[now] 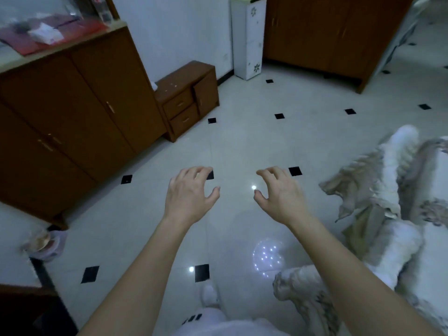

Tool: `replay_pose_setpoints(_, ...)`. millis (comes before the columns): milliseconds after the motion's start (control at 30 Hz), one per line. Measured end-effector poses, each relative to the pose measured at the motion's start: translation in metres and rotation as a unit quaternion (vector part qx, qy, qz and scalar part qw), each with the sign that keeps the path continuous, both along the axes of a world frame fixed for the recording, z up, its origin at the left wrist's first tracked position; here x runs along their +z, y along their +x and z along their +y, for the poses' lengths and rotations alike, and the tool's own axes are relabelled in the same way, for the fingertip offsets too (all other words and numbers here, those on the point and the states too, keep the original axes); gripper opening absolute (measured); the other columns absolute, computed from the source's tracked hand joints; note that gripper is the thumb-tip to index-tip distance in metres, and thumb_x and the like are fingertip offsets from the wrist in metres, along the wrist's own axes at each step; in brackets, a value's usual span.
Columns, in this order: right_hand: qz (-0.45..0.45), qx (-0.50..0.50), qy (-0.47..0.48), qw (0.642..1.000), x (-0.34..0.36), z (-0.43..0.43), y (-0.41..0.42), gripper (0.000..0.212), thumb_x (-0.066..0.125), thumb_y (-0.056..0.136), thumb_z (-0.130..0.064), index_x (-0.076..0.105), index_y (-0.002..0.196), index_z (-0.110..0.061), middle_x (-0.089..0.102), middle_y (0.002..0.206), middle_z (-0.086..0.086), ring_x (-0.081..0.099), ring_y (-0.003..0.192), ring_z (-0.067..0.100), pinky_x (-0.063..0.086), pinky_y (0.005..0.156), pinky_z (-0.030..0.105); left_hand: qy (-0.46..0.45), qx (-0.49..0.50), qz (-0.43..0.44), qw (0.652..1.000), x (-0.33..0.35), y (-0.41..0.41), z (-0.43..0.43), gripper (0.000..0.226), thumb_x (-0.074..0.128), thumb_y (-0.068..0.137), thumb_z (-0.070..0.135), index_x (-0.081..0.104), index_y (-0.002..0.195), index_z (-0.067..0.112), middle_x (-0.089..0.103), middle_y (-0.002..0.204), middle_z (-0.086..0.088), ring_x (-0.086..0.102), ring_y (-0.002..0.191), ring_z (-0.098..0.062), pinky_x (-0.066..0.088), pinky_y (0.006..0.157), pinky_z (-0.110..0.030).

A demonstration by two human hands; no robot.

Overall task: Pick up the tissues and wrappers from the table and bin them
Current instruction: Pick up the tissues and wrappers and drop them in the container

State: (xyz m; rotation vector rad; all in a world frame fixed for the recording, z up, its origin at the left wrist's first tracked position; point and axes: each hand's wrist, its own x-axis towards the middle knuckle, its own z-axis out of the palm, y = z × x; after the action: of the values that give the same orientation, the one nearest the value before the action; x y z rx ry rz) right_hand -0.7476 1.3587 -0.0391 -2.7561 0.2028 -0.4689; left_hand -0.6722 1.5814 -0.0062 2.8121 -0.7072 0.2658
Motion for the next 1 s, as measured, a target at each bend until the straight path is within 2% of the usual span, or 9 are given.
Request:
replay_pose_setpoints(100, 0.011, -0.036, 0.0, 0.999, -0.004, -0.027, 0.02, 0.042, 0.068, 0.079, -0.03, 0.063, 0.118, -0.014, 0.062, 0.112, 0.008, 0.055, 0.105, 0.03, 0.046, 0.079, 0.04, -0.014, -0.032, -0.003, 0.999, -0.008, 0.035, -0.029, 0.048, 0.058, 0.086, 0.048, 0.059, 0.127, 0.023, 0.064, 0.119, 0.003, 0.055, 0.113, -0.023, 0.045, 0.09, -0.039)
replay_pose_setpoints(267, 0.026, -0.083, -0.003, 0.996, -0.014, -0.07, 0.066, 0.043, 0.065, 0.079, -0.032, 0.062, 0.119, -0.015, 0.062, 0.111, 0.007, 0.055, 0.106, 0.031, 0.045, 0.083, 0.04, -0.019, -0.09, 0.009, 0.996, -0.024, 0.107, -0.082, 0.055, 0.049, 0.083, 0.054, 0.06, 0.126, 0.022, 0.064, 0.121, 0.0, 0.056, 0.113, -0.025, 0.047, 0.092, -0.041)
replay_pose_setpoints(500, 0.033, -0.16, 0.001, 0.987, -0.006, -0.124, 0.159, 0.044, 0.063, 0.08, -0.032, 0.061, 0.12, -0.016, 0.061, 0.112, 0.006, 0.054, 0.107, 0.029, 0.047, 0.084, 0.042, -0.044, -0.164, 0.006, 0.985, -0.022, 0.231, -0.157, 0.055, 0.048, 0.081, 0.053, 0.062, 0.123, 0.021, 0.065, 0.119, -0.001, 0.057, 0.112, -0.027, 0.046, 0.087, -0.04)
replay_pose_setpoints(633, 0.038, -0.206, -0.003, 0.978, 0.001, -0.153, 0.214, 0.045, 0.062, 0.081, -0.035, 0.06, 0.122, -0.016, 0.061, 0.113, 0.006, 0.054, 0.109, 0.029, 0.048, 0.086, 0.043, -0.06, -0.208, 0.015, 0.976, -0.016, 0.297, -0.204, 0.054, 0.049, 0.083, 0.052, 0.06, 0.126, 0.021, 0.064, 0.121, 0.001, 0.055, 0.114, -0.026, 0.046, 0.09, -0.041)
replay_pose_setpoints(1000, 0.043, -0.307, -0.013, 0.951, 0.006, -0.245, 0.268, 0.045, 0.061, 0.081, -0.034, 0.06, 0.122, -0.015, 0.06, 0.114, 0.006, 0.054, 0.11, 0.028, 0.046, 0.087, 0.042, -0.071, -0.313, 0.023, 0.947, -0.018, 0.386, -0.343, 0.051, 0.058, 0.083, 0.048, 0.062, 0.125, 0.019, 0.065, 0.12, -0.003, 0.057, 0.114, -0.029, 0.046, 0.087, -0.042)
